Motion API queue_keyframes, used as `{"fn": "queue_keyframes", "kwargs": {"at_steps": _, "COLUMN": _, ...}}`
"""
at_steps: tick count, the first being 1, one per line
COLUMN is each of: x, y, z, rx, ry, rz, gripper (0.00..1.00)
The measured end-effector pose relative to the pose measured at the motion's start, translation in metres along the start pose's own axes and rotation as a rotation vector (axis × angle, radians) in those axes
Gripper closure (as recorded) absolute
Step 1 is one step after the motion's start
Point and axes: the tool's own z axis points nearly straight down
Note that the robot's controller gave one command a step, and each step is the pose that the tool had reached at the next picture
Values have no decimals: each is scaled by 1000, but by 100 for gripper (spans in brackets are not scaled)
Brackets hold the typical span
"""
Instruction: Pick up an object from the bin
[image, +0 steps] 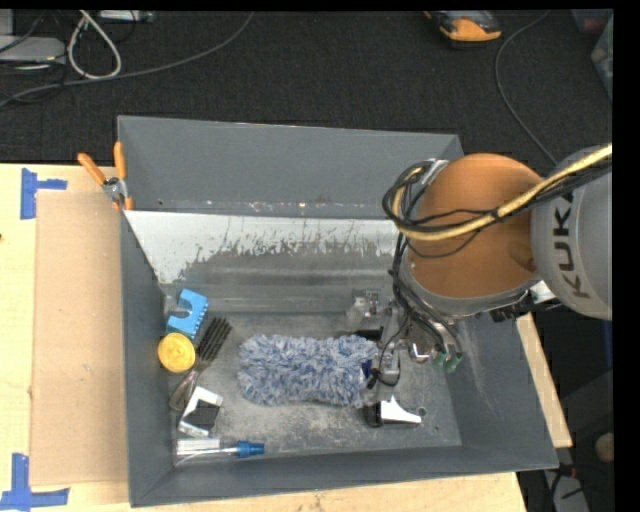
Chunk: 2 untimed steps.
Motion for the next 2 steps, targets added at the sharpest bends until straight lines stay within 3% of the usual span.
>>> {"fn": "queue_keyframes", "kwargs": {"at_steps": 2, "x": 3, "y": 0, "z": 7, "rx": 0, "ry": -4, "rz": 26, "gripper": 0}}
